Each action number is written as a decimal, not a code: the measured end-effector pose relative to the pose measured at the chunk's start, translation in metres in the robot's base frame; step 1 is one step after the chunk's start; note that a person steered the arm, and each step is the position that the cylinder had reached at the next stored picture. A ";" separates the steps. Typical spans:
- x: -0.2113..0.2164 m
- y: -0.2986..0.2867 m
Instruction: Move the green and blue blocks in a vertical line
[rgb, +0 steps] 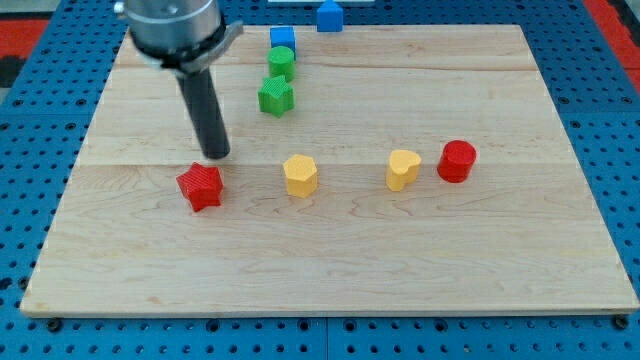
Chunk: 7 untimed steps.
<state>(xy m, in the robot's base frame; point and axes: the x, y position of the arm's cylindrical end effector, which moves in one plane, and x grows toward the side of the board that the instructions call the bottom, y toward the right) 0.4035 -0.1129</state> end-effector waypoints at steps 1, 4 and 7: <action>-0.010 0.106; -0.183 0.334; -0.210 0.144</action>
<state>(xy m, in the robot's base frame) 0.1931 0.0312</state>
